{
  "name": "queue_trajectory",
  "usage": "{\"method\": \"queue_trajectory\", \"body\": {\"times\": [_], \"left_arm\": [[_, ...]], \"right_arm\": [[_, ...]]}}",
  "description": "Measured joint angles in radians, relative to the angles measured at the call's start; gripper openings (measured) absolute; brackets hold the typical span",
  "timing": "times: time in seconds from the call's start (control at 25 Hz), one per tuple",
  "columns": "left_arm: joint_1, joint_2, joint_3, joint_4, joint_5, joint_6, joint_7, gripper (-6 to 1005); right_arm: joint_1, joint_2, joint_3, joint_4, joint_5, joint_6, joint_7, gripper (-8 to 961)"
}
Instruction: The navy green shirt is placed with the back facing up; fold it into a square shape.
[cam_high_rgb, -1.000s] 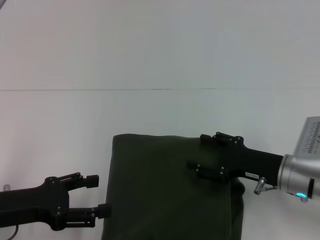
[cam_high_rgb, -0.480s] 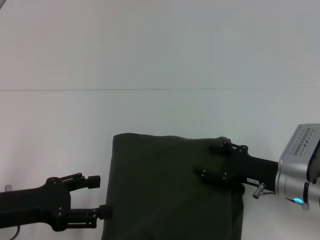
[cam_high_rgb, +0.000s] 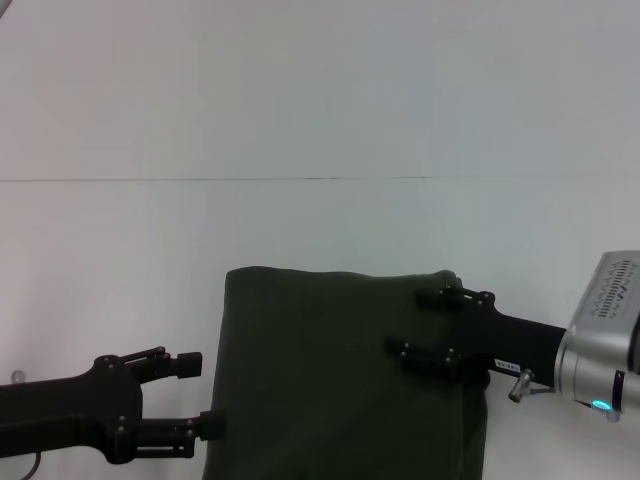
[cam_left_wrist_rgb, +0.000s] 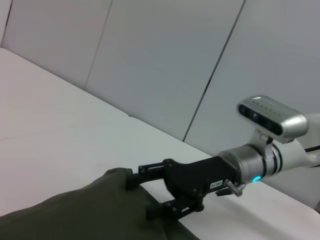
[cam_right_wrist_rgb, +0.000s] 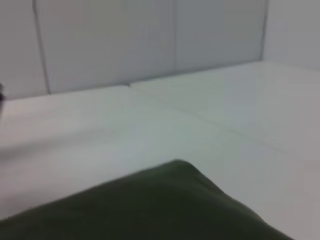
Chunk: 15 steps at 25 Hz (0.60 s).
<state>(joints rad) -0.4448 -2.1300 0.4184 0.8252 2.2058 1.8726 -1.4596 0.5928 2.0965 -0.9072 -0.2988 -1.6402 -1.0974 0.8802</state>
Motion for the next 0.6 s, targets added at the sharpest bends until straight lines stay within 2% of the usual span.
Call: {"method": "queue_trajectory", "body": {"times": [0.24, 0.6], "left_arm": [[0.0, -0.001, -0.007, -0.007, -0.002, 0.003, -0.002, 934], [0.01, 0.0, -0.014, -0.042, -0.037, 0.002, -0.004, 934]], "right_arm": [[-0.048, -0.003, -0.005, -0.055, -0.002, -0.165, -0.024, 796], [-0.126, 0.002, -0.049, -0.032, -0.011, -0.294, -0.136, 796]]}}
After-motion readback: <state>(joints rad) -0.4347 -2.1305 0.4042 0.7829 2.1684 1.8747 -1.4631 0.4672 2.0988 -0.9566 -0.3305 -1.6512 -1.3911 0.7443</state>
